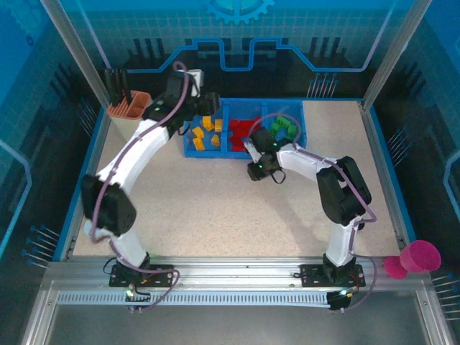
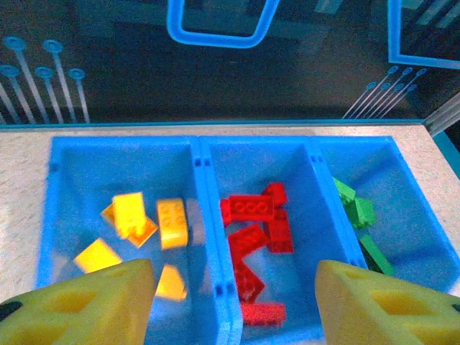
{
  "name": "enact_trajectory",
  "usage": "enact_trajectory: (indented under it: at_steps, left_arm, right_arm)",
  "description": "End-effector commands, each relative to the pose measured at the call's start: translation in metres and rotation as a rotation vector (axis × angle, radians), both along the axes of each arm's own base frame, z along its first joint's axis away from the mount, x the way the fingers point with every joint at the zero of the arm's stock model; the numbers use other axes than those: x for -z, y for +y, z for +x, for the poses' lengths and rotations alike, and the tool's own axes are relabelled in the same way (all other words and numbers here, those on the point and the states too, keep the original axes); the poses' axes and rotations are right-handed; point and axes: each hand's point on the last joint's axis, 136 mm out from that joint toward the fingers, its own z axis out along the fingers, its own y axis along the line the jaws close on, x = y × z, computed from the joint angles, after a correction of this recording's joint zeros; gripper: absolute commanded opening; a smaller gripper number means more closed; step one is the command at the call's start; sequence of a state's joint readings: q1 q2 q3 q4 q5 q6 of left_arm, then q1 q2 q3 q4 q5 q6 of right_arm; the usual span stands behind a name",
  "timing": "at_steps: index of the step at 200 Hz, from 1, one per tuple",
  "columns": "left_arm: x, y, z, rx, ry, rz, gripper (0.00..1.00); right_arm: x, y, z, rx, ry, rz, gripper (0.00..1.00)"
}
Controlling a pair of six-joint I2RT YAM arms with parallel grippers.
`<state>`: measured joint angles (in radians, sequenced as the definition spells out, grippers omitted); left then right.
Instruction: Sort the legos into containers by color
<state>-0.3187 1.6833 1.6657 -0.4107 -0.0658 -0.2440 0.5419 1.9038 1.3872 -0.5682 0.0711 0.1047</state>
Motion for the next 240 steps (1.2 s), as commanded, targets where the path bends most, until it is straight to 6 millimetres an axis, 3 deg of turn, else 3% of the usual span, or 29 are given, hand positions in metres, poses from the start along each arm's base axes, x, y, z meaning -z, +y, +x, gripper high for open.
enact_trajectory:
  at_steps: [1, 32, 64, 105, 109, 135, 176, 203, 216, 219, 240]
  left_arm:
    - [-0.001, 0.022, -0.043, -0.016, 0.021, -0.001, 0.66]
    - [0.009, 0.043, -0.094, -0.024, 0.032, 0.018, 0.68]
    - [0.018, 0.066, -0.128, -0.059, 0.02, 0.017, 0.71]
    - [0.027, 0.067, -0.138, -0.033, 0.033, -0.005, 0.71]
    - [0.029, 0.066, -0.138, -0.029, 0.04, -0.008, 0.71]
    - [0.045, 0.065, -0.142, -0.018, 0.076, -0.006, 0.72]
    - [0.073, 0.075, -0.143, -0.062, 0.11, 0.03, 0.83]
    - [0.074, 0.098, -0.14, -0.153, 0.084, 0.104, 0.98]
    - [0.071, 0.105, -0.137, -0.178, 0.068, 0.118, 0.99]
    - [0.07, 0.106, -0.136, -0.179, 0.063, 0.123, 0.99]
    - [0.063, 0.121, -0.13, -0.247, 0.011, 0.176, 0.99]
  right_arm:
    - [-0.077, 0.048, 0.026, -0.114, -0.19, 0.099, 0.24]
    - [-0.113, 0.092, 0.068, -0.191, -0.317, 0.168, 0.24]
    - [-0.111, 0.132, 0.104, -0.281, -0.402, 0.173, 0.24]
    - [-0.096, 0.156, 0.13, -0.342, -0.475, 0.172, 0.25]
    - [-0.083, 0.158, 0.132, -0.346, -0.462, 0.155, 0.25]
    - [-0.069, 0.162, 0.139, -0.381, -0.476, 0.091, 0.27]
    - [-0.063, 0.168, 0.135, -0.428, -0.487, 0.029, 0.45]
    - [-0.085, 0.165, 0.13, -0.421, -0.514, 0.048, 0.68]
    - [-0.103, 0.164, 0.123, -0.425, -0.523, 0.066, 0.74]
    - [-0.12, 0.163, 0.12, -0.424, -0.545, 0.079, 0.75]
    - [-0.167, 0.153, 0.1, -0.432, -0.6, 0.12, 0.79]
